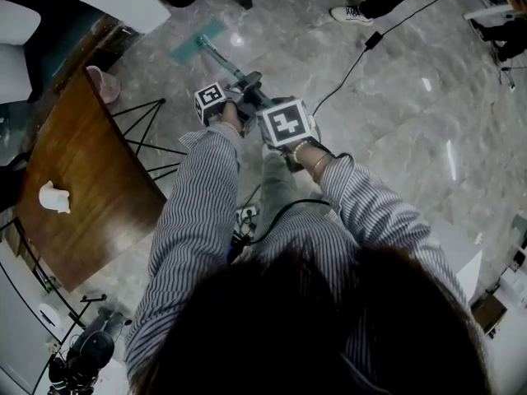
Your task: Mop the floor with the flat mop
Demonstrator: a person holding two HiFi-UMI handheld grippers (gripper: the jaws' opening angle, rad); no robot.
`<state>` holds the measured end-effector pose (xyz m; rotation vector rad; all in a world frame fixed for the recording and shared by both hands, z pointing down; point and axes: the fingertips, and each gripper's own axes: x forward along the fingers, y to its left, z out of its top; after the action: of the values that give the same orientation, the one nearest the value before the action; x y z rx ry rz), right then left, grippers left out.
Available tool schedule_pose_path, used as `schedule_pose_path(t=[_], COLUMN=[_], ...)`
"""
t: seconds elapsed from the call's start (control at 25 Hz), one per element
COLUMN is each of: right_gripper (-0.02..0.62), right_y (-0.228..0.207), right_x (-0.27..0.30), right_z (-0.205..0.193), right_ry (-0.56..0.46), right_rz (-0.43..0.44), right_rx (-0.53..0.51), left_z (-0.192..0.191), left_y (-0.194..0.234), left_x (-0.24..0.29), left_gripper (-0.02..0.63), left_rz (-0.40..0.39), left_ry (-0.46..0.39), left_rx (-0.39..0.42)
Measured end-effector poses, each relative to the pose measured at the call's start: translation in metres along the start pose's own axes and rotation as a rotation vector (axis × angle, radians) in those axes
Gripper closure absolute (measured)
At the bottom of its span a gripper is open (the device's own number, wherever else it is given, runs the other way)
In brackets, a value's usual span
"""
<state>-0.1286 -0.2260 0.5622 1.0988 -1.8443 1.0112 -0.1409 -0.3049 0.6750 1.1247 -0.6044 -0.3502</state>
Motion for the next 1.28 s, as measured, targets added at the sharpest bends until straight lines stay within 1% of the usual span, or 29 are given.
schedule_pose_path(t=[0.16,0.36,0.76,0.96,1.08,1.16,1.28], right_gripper=[0.482,0.482,0.482,0.482,0.482,0.482,0.482], right_y=[-0.008,-0.029,-0.08,-0.106,-0.119,-0.129,-0.147], right_x=[-0.022,-0.059,-0.128,-0.162,-0.183,-0.194,-0.215], right_z=[-0.037,-0.106,-0.289,-0.376,-0.42,-0.455,-0.492], right_ry=[0.005,0.015,0.067,0.119,0.134,0.173,0.201], right_rz=[0.001,0.003,0.036,0.051,0.043,0.022,-0.001], right_rx=[-0.002,-0.012,-0.011,-0.036,-0.084,-0.103,-0.112], left_z=[-0.04,-0.116,-0.297,-0.387,-0.435,-0.466,-0.508], left_y=[0.013,0.039,0.123,0.16,0.179,0.193,0.206], left_x=[-0.005,-0.008,-0.007,-0.004,-0.004,-0.005,-0.004], left_gripper=[0.431,0.433,0.451,0.465,0.469,0.474,0.482], left_rz=[-0.002,-0.007,-0.009,0.01,0.015,0.018,0.028], left_ry=[-0.014,-0.019,-0.007,0.011,0.006,0.0,0.022], left_rx=[-0.001,-0.006,-0.019,-0.032,-0.066,-0.105,-0.126])
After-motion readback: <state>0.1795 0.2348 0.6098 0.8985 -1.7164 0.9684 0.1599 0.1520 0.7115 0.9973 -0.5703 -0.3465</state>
